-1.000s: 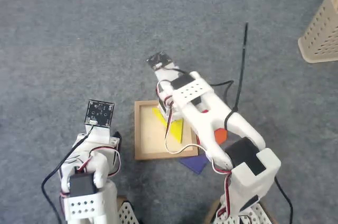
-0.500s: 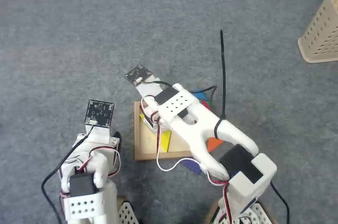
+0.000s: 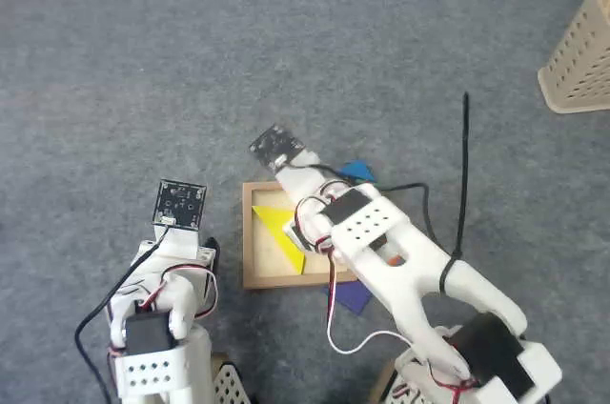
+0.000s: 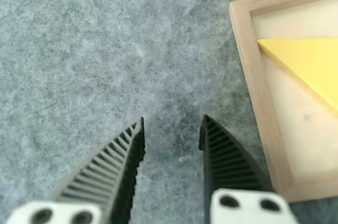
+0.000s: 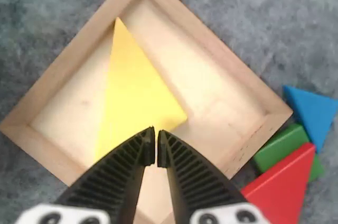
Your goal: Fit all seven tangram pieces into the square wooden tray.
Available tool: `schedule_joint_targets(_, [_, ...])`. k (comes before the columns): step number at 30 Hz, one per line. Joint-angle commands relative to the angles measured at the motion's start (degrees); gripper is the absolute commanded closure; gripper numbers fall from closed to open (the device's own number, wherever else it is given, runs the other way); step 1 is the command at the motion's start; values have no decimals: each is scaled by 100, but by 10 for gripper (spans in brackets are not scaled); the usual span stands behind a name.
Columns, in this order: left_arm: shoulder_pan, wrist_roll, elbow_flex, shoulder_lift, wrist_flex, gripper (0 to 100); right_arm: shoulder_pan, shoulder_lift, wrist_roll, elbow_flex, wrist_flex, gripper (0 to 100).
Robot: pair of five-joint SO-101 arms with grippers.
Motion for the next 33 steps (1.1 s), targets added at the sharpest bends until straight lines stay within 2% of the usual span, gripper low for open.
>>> schedule_joint_targets(1, [9,-26,-57,-35,26,832,-13,-57,211,-62,-180,991])
schedule_joint_targets(11, [9,-26,-57,-35,26,832,-541,989,527,-527,-180,991])
schedule_joint_targets(25, [9,-26,-57,-35,26,832,-1121,1077,519,-721,-215,991])
schedule_joint_targets(33, [9,-26,-57,-35,26,832,-910,593,519,-712,84,989])
